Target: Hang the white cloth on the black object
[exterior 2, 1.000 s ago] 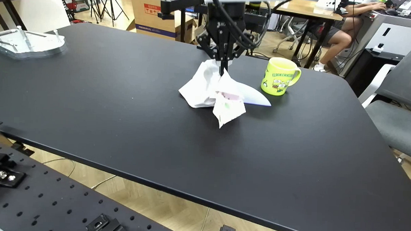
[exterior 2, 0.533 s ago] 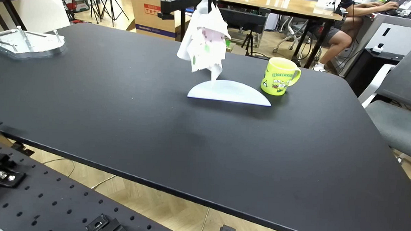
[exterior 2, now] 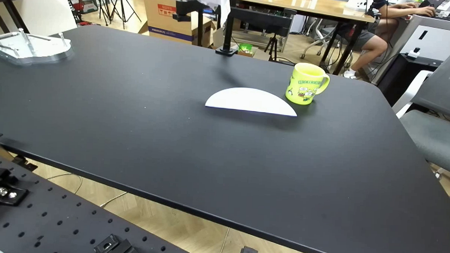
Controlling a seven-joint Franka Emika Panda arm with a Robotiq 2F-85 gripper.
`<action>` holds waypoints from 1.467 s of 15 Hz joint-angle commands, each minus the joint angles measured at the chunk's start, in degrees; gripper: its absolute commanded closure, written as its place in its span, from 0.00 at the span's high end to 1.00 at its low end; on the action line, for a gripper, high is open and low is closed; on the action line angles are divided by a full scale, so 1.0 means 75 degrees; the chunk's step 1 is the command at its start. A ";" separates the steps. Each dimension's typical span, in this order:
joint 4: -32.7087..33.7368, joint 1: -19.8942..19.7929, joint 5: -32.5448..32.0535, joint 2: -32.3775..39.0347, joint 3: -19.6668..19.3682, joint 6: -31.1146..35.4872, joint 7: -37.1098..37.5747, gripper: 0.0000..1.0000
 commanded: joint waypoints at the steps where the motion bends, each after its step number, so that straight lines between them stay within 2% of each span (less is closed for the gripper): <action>1: 0.0670 0.0196 0.0031 0.0101 0.0179 -0.0542 0.0534 0.01; 8: 0.0381 0.0272 0.0134 0.0012 0.0188 -0.0864 0.0413 0.01; 13: 0.0035 0.0220 0.0083 0.0389 0.0091 -0.0620 0.0418 0.01; 22: -0.0101 0.0331 0.0238 0.0704 0.0185 -0.0968 0.0245 0.01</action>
